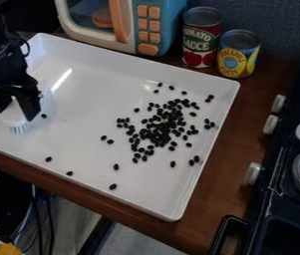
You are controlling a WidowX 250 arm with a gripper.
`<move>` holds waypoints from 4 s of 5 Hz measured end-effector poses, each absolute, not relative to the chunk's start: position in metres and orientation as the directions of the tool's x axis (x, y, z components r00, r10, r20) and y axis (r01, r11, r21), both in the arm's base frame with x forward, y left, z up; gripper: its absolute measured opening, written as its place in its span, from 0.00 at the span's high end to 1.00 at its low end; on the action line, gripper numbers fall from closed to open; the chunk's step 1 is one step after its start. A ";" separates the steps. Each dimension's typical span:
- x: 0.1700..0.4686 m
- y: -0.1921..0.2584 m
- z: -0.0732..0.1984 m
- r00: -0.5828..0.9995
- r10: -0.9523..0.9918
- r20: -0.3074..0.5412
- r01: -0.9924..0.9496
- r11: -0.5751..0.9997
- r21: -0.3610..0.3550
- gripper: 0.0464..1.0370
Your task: Sweep into pile
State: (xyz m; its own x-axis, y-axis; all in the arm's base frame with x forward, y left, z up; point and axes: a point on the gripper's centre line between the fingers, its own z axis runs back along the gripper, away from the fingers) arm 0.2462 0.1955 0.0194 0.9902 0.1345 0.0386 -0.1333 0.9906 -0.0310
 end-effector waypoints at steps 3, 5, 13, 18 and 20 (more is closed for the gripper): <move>0.250 0.142 0.022 0.988 0.146 0.041 -0.141 0.984 -0.108 0.29; 0.267 0.095 0.027 0.978 0.208 0.031 -0.199 0.963 -0.179 0.29; 0.316 0.028 0.028 0.934 0.344 0.099 -0.315 0.921 -0.231 0.29; 0.296 0.103 0.092 0.987 0.058 0.148 -0.025 0.976 -0.216 0.29; 0.257 0.143 0.064 0.996 -0.014 0.087 0.021 0.996 -0.084 0.29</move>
State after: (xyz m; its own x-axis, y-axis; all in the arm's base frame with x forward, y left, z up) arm 0.2568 0.1426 0.0638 0.9961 -0.0137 0.0868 0.0210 0.9963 -0.0835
